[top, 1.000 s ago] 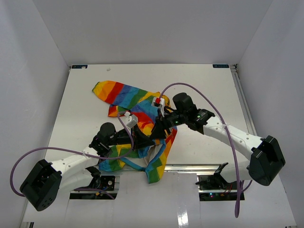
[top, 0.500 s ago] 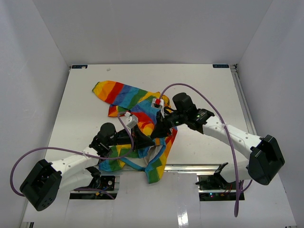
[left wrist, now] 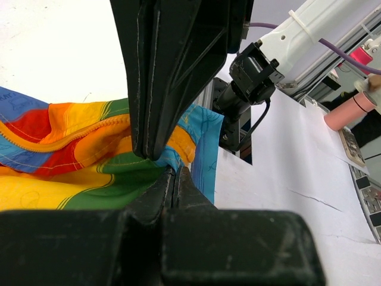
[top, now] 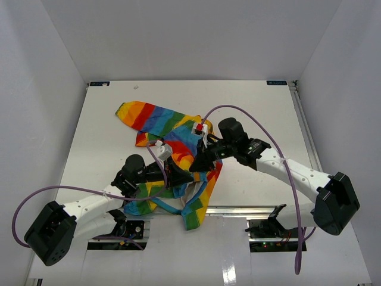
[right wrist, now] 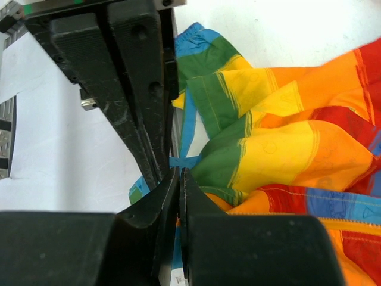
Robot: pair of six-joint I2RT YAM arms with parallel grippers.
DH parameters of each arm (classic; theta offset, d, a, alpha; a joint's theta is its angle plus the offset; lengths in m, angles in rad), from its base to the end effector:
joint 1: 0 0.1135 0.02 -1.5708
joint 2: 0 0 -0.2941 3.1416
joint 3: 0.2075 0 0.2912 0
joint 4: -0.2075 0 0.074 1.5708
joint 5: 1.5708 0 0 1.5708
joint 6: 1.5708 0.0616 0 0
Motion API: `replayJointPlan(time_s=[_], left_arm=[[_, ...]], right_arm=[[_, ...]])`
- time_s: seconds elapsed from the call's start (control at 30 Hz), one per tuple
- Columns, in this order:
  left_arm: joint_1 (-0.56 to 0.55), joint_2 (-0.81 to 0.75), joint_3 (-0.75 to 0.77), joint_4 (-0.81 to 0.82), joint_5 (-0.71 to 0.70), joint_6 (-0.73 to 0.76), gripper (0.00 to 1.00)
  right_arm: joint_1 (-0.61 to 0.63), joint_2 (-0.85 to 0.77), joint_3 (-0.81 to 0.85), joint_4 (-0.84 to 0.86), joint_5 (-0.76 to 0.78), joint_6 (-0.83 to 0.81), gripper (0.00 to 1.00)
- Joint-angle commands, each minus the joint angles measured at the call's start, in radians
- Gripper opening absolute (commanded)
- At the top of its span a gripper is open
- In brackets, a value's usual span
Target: Zip up the jacket
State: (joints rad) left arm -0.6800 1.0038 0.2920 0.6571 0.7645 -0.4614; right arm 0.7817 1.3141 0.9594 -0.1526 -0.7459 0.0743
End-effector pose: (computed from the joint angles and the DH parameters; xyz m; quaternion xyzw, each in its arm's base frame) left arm 0.1561 -0.1811 0.2144 0.3284 0.6418 -0.5725 0.3905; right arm 0.2102 0.2675 0.2973 -0.4513 0.6890 0.4817 0.2992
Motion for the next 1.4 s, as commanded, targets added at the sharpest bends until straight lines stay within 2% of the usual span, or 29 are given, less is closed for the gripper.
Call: replayJointPlan(time_s=[0.0,0.13,0.3,0.73,0.8,0.9,1.07,1.17,1.37], left_arm=[[-0.003,-0.031,-0.004,-0.009,-0.012,0.008,0.00],[-0.003,-0.027,-0.002,-0.007,-0.011,0.010,0.00],[-0.004,-0.025,-0.002,-0.002,-0.010,0.013,0.00],[-0.004,-0.013,-0.002,0.019,0.015,0.010,0.00],[-0.003,-0.009,-0.005,0.032,0.023,0.010,0.00],[-0.004,-0.003,-0.005,0.039,0.035,0.010,0.00],[-0.004,0.007,-0.008,0.046,0.044,0.012,0.00],[-0.004,0.002,-0.009,0.043,0.041,0.011,0.00],[-0.004,0.001,-0.010,0.038,0.033,0.016,0.00]], right_arm=[[-0.014,-0.038,0.018,-0.009,0.183,0.040,0.08],[-0.013,-0.070,0.081,-0.113,0.316,0.031,0.08],[-0.012,-0.137,0.106,-0.161,0.395,0.028,0.08],[-0.012,-0.199,-0.019,-0.025,0.365,0.065,0.08],[-0.012,-0.188,-0.019,-0.027,0.304,0.038,0.11],[-0.012,-0.160,-0.003,-0.029,0.197,0.005,0.32],[-0.012,-0.065,0.073,-0.076,0.035,-0.065,0.49],[-0.013,-0.022,0.098,-0.108,0.023,-0.103,0.53],[-0.010,-0.066,0.042,-0.070,0.033,-0.128,0.58]])
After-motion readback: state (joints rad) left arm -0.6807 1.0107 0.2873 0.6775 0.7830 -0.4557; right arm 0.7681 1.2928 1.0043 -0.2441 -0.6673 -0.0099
